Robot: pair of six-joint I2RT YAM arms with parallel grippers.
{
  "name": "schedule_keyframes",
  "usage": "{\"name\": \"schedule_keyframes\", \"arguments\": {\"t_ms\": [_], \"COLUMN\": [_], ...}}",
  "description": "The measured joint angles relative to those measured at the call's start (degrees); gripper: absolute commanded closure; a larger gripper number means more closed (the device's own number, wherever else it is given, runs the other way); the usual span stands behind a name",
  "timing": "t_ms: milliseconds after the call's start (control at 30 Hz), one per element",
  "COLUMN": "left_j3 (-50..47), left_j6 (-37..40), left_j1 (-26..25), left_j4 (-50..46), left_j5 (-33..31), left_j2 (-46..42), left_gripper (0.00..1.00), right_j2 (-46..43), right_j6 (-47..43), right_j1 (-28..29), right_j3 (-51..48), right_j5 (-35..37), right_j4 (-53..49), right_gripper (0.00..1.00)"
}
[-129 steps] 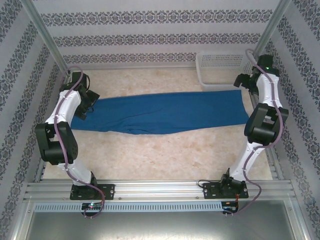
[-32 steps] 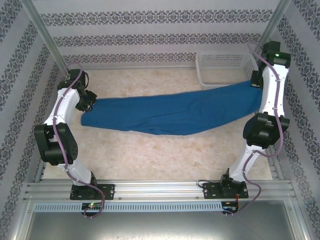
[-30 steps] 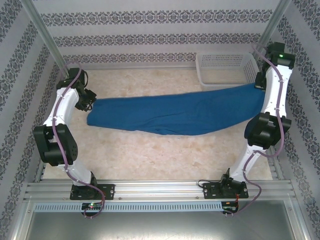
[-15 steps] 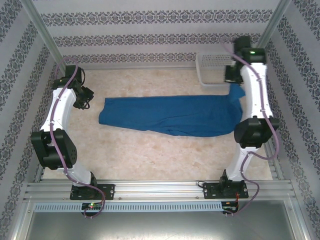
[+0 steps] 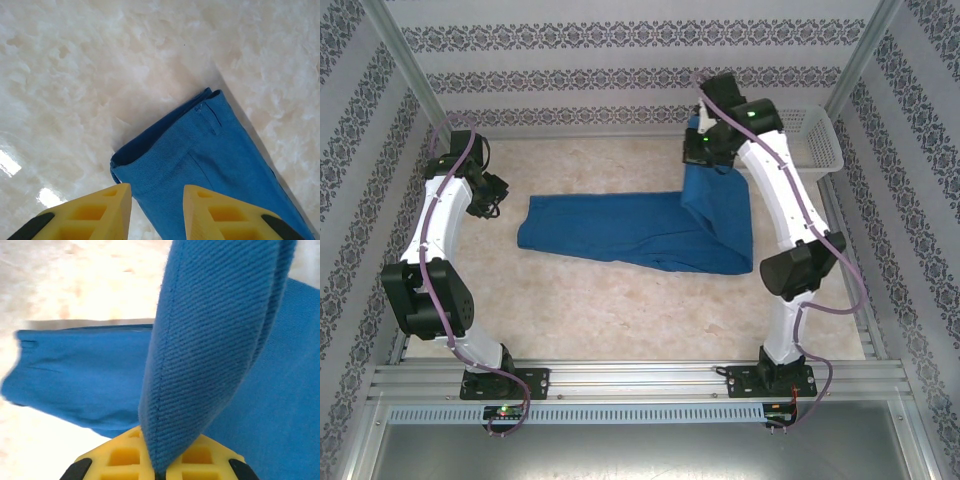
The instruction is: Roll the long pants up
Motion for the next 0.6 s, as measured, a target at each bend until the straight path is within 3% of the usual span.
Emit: {"name": "schedule_keyframes", "arguments": {"t_ms": [267, 600], "left_j3": [0.00, 0.00], "left_j6": [0.20, 0.94], "left_j1": [0.00, 0.00], "left_j4": [0.00, -0.02], "left_j5": [0.57, 1.14], "left_j2": [0.00, 0.00], "left_gripper": [0.66, 0.65], "right_j2": [13.70, 25.49], "right_j6": [8.46, 21.20], "right_j1": [8.94, 15.39], "right_j3": [9.99, 15.30], "right_j5": [-6.71, -16.24], "right_j4": [8.31, 25.31], "right_gripper": [1.00, 1.00]}}
